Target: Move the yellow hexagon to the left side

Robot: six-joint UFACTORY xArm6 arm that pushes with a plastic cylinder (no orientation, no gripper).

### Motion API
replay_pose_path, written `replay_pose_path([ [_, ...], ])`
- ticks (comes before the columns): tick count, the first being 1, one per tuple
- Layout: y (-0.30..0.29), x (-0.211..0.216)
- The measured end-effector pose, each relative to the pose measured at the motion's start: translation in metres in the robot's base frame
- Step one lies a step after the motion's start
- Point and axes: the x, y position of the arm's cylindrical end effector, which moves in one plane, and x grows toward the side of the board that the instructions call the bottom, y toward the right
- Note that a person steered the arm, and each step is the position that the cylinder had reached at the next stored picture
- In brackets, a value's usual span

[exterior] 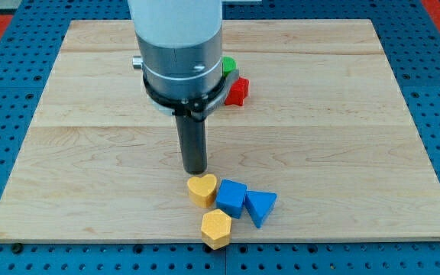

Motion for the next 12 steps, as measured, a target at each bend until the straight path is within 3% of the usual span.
replay_pose_path([
  [1,0.038,-0.031],
  [2,0.175,-0.013],
  [3,0.274,0.068],
  [4,0.281,0.104],
  [6,0.272,0.108],
  [7,0.198,0.108],
  [8,0.083,0.108],
  [12,0.043,0.108],
])
